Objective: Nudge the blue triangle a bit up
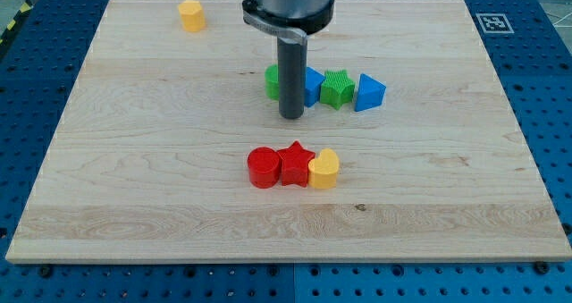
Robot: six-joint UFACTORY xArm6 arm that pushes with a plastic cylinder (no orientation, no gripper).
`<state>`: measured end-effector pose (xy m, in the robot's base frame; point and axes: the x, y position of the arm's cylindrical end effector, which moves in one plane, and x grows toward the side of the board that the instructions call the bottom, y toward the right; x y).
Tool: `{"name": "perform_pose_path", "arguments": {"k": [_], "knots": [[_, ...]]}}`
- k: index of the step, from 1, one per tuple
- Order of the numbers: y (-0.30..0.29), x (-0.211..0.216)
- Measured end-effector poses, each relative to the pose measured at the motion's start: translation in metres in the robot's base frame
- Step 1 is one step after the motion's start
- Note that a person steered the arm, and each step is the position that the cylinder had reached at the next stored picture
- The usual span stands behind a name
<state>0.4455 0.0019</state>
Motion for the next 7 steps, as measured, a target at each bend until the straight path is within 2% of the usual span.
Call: {"name": "perform_pose_path", "arguments": {"k": [1, 2, 5, 7], "knots": [[0.008, 0.031], [0.044, 0.048], [0.122, 0.01], [0.122, -0.017]]}}
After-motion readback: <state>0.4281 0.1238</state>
